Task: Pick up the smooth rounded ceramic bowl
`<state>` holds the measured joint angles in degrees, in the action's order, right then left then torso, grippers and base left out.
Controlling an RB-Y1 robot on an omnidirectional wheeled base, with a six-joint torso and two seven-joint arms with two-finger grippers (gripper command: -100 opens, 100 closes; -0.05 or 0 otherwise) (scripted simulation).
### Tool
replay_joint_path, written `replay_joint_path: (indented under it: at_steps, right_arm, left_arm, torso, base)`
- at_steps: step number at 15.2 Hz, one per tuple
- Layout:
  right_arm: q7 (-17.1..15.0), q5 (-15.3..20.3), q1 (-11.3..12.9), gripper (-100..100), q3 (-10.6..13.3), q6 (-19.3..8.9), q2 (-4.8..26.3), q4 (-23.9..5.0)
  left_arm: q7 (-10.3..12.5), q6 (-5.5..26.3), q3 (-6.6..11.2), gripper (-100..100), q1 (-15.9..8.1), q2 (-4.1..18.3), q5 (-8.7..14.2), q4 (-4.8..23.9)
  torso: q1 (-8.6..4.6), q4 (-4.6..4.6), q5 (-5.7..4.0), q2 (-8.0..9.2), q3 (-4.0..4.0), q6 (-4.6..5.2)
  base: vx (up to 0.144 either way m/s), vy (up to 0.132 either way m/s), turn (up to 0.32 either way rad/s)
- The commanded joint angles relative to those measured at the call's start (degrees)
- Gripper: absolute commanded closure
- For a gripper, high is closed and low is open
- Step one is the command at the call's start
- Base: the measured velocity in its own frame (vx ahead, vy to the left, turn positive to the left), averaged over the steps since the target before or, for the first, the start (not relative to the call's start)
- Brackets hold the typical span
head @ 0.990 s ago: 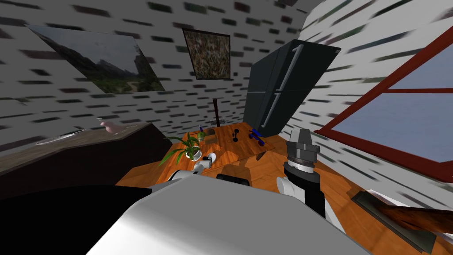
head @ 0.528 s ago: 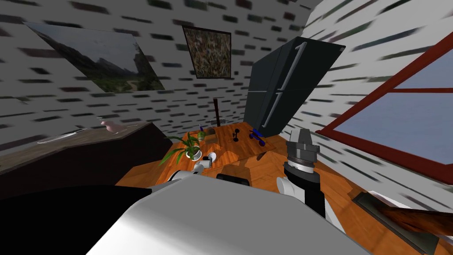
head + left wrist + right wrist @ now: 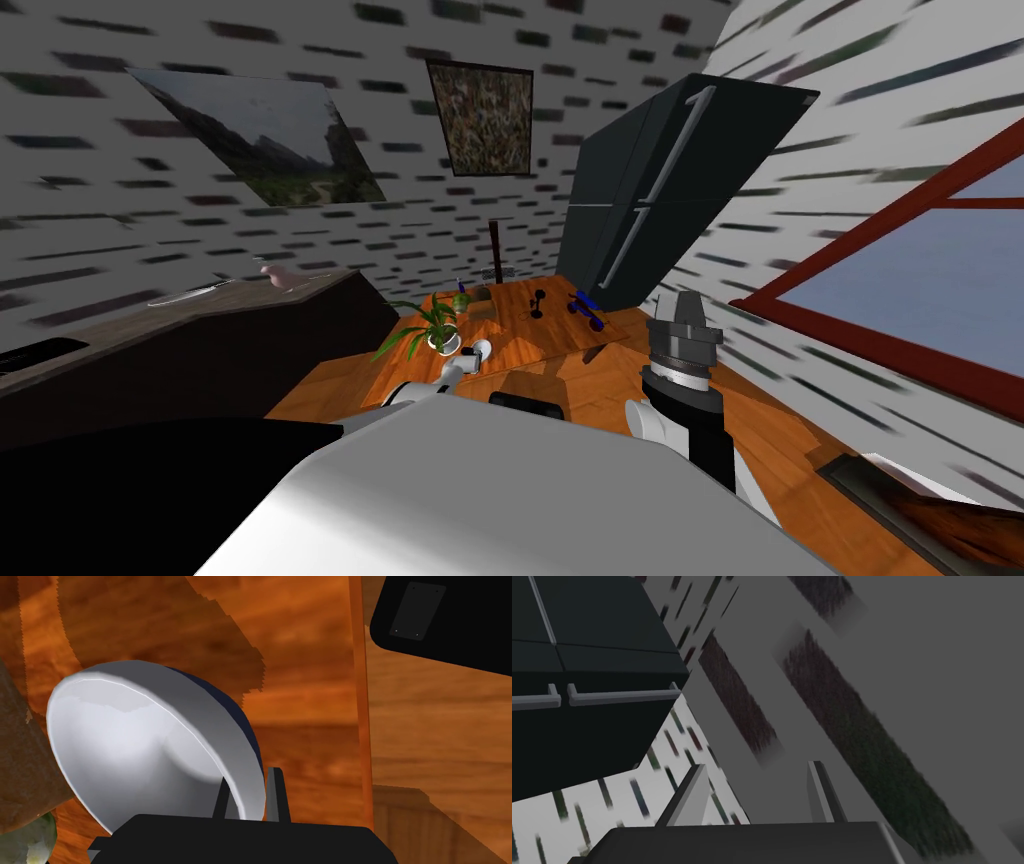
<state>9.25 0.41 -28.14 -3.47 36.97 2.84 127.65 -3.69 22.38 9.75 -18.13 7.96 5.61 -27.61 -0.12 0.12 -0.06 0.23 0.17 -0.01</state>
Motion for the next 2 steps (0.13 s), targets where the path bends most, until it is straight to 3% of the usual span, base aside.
replay_joint_path:
  at_steps: [1,2]
  right_arm:
    - [0.0,0.0,0.0,0,0.0,0.0,0.0,0.0]
    - [0.0,0.0,0.0,0,0.0,0.0,0.0,0.0]
  left_arm:
    - [-0.52,2.04,-0.02,100,0.21,-0.18,-0.15,-2.26]
    - [-0.4,0.74,-0.04,100,0.17,0.0,0.22,-0.96]
  torso:
    - [0.0,0.0,0.0,0.0,0.0,0.0]
    - [0.01,0.0,-0.01,0.0,0.0,-0.02]
  base:
    - [-0.031,-0.017,0.07]
    - [-0.018,-0.011,0.032]
